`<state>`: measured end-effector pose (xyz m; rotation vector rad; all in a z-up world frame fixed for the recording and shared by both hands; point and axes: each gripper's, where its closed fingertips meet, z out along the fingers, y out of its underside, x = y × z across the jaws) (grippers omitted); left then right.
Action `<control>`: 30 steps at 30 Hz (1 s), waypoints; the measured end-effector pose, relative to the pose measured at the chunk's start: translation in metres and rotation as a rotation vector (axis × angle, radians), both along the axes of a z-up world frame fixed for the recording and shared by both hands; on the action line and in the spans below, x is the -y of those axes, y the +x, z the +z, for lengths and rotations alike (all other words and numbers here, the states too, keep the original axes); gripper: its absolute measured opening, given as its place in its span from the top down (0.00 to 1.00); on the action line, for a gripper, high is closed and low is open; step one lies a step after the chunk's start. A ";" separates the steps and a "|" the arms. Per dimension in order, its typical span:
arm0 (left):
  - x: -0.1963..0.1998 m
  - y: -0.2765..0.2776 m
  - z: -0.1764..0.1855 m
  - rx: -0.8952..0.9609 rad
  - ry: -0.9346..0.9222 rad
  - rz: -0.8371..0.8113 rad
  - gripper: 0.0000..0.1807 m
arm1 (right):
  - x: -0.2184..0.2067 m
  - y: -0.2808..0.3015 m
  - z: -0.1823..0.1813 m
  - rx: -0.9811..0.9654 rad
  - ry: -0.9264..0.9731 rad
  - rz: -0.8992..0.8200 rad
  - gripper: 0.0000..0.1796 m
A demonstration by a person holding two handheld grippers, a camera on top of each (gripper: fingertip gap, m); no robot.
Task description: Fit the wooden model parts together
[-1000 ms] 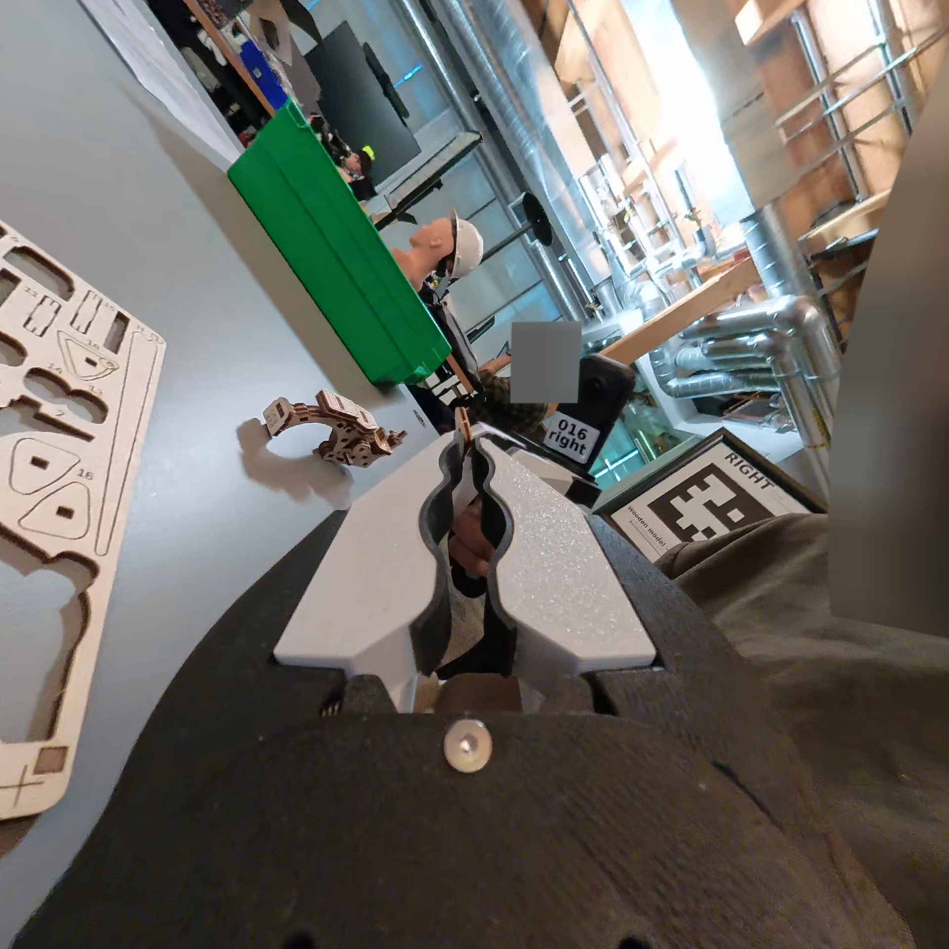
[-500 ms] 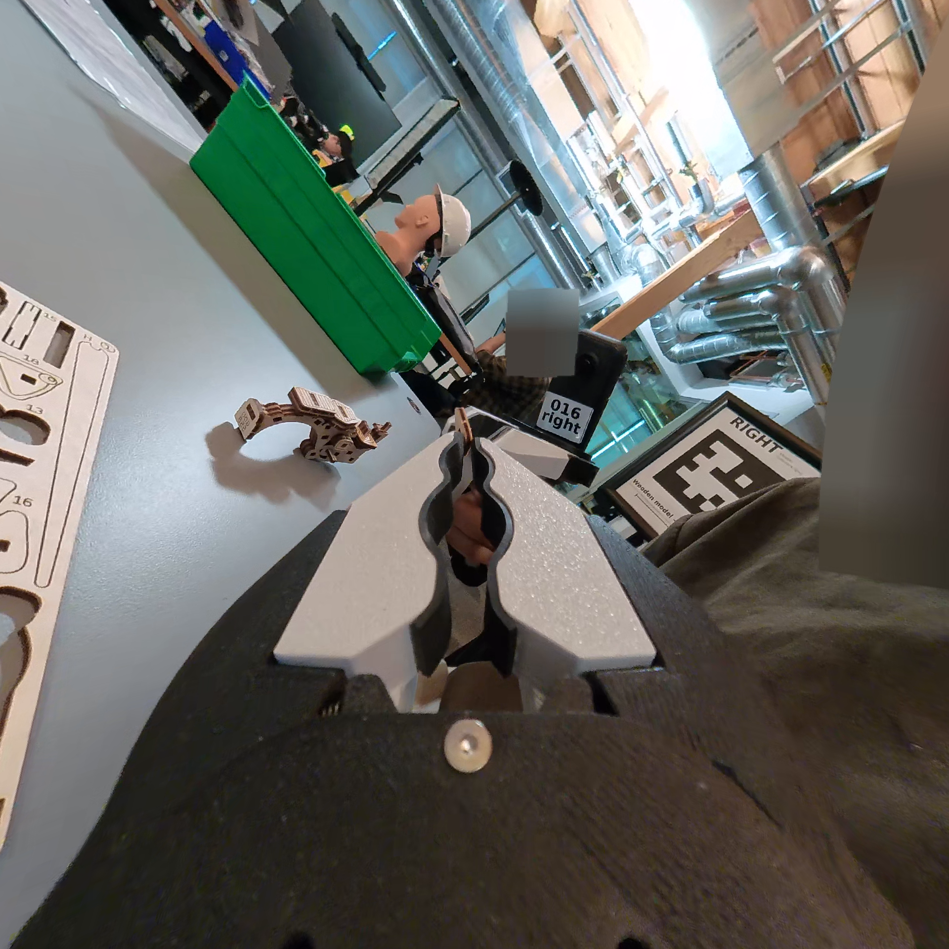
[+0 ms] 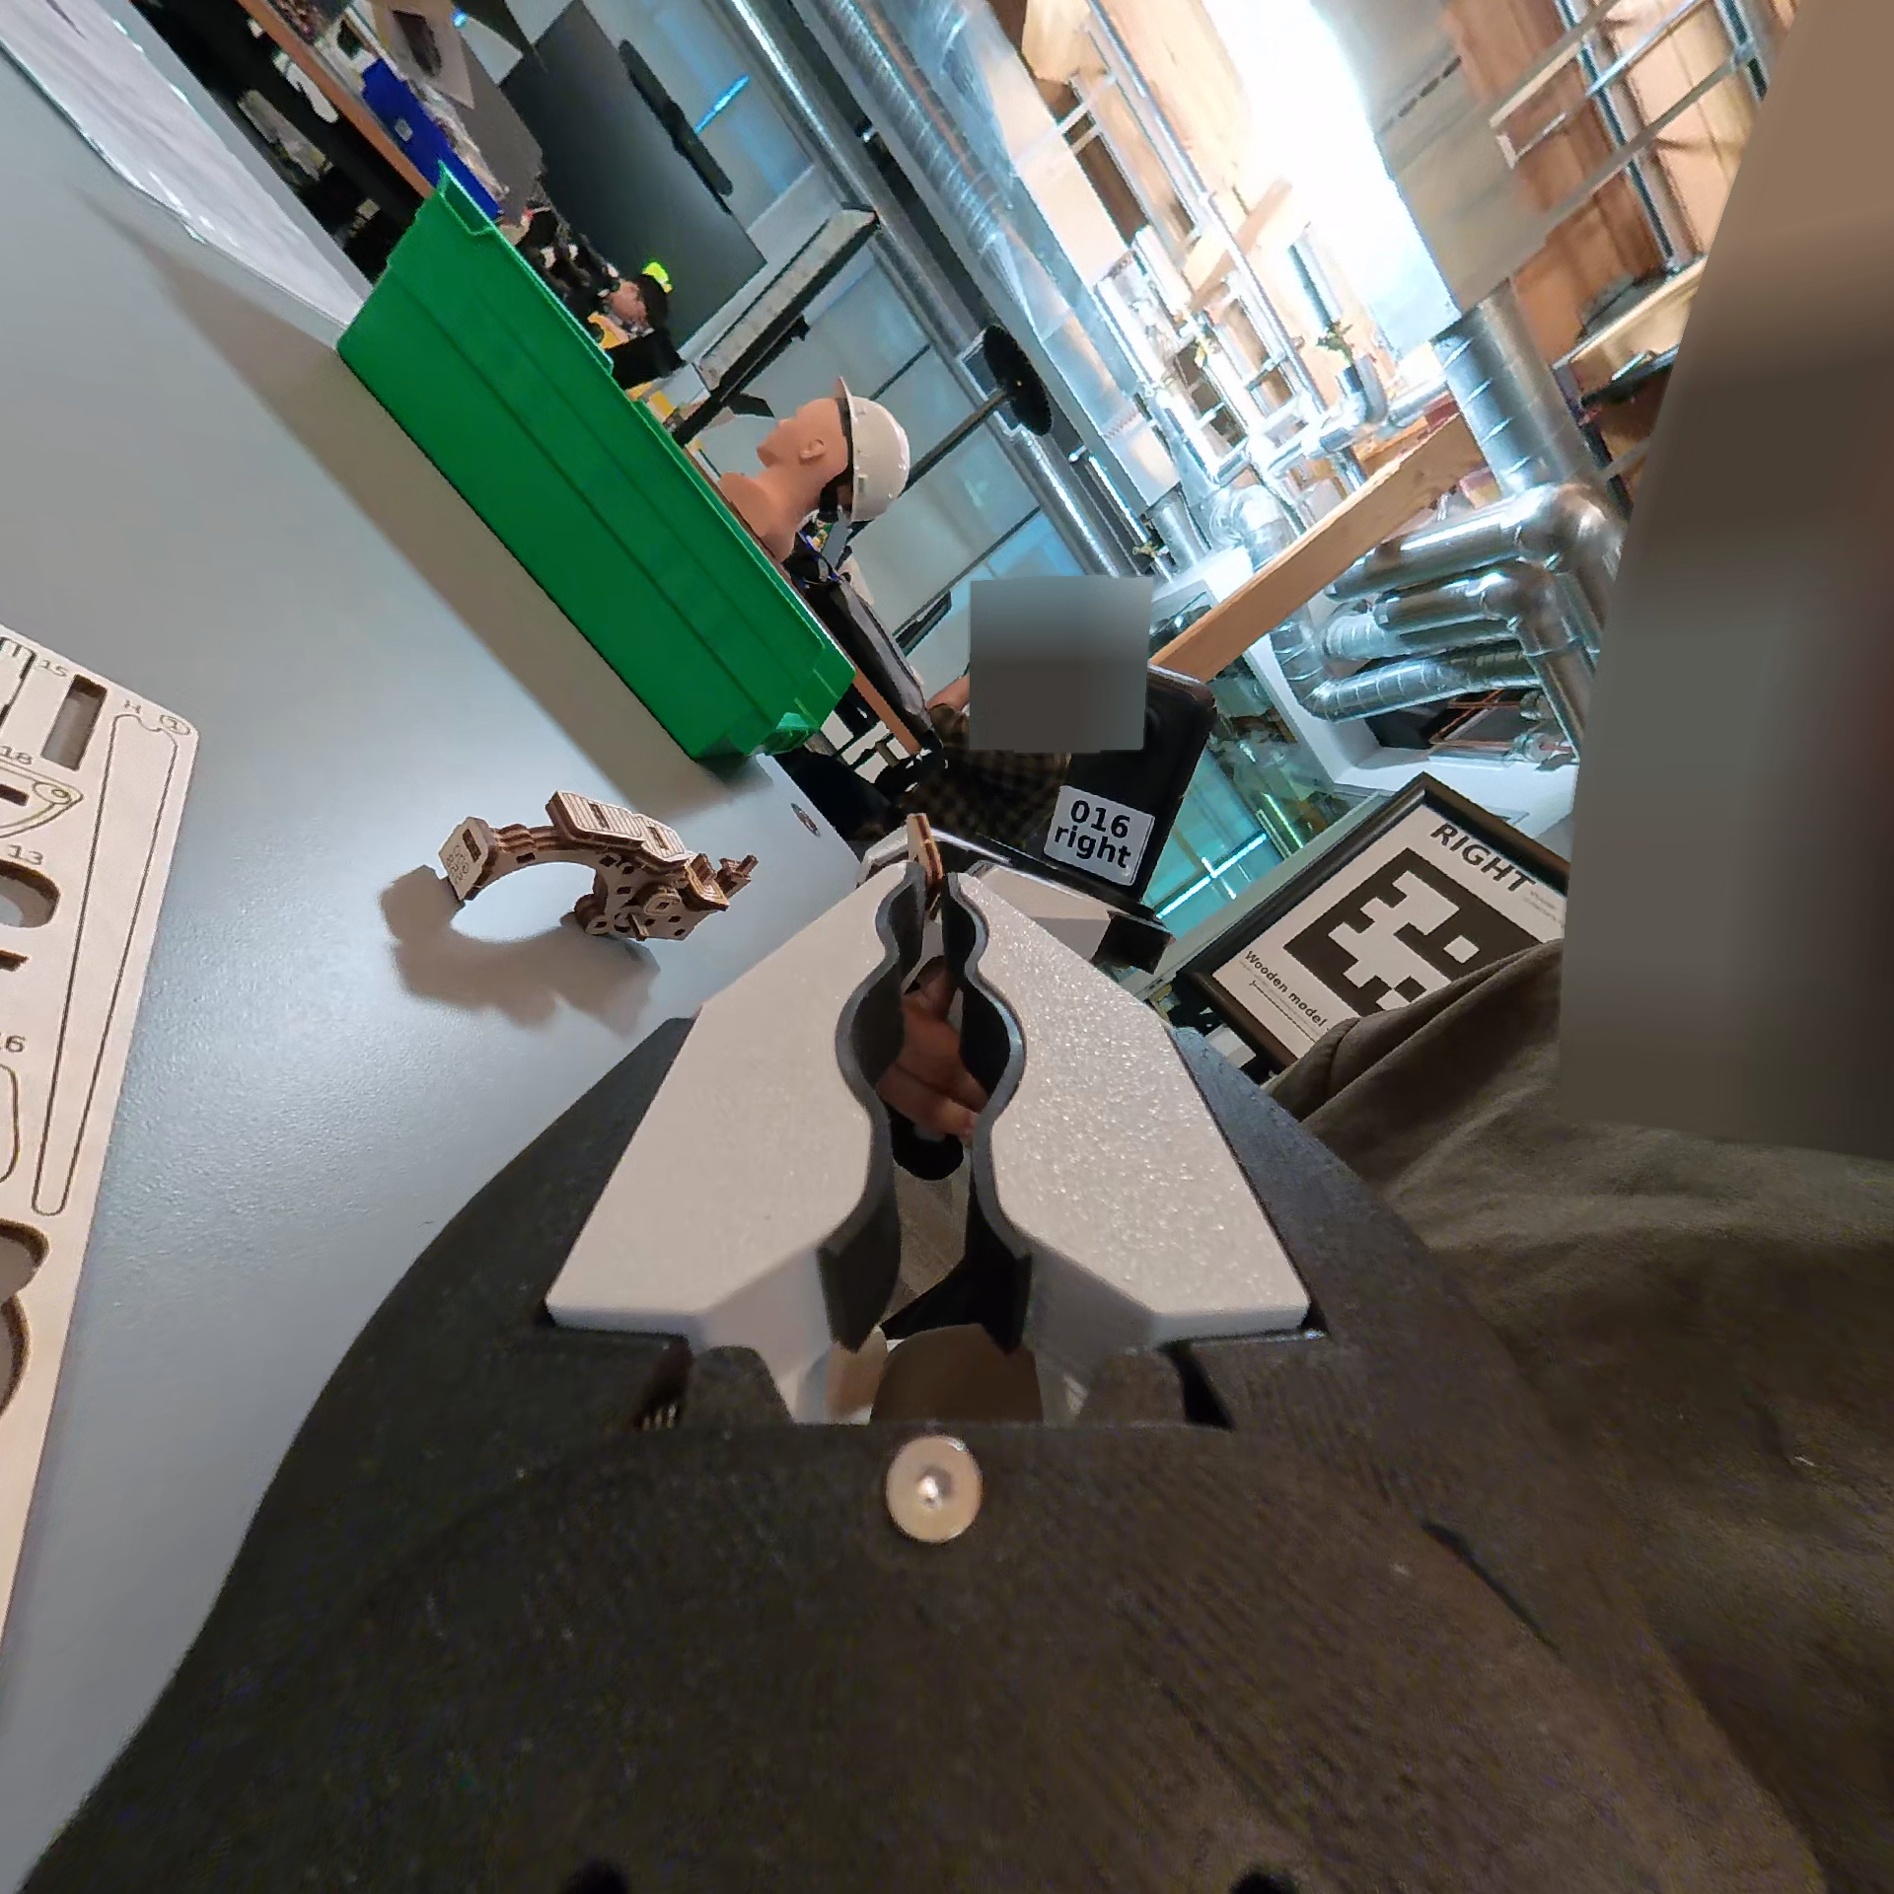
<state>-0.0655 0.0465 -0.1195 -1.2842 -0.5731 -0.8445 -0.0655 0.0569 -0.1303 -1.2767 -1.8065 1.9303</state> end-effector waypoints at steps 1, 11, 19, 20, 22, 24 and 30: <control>0.000 0.000 0.000 -0.001 0.000 -0.001 1.00 | 0.000 0.000 0.000 0.001 0.001 0.001 0.92; 0.000 0.000 0.001 -0.002 0.004 -0.002 1.00 | 0.000 0.000 0.000 0.002 -0.003 0.001 0.92; 0.001 -0.001 0.003 0.005 0.018 0.000 1.00 | 0.000 0.000 -0.001 0.005 -0.003 0.002 0.92; 0.002 -0.001 0.003 0.008 0.020 0.001 1.00 | 0.000 0.000 -0.001 0.005 -0.003 0.001 0.92; 0.002 -0.001 0.003 0.014 0.026 0.002 1.00 | 0.000 0.000 -0.001 0.005 -0.003 0.001 0.92; 0.002 -0.002 0.004 0.015 0.031 0.003 1.00 | 0.000 0.000 -0.001 0.006 -0.003 0.002 0.92; 0.003 -0.003 0.005 0.018 0.040 0.007 1.00 | 0.000 0.000 -0.001 0.006 -0.002 0.002 0.92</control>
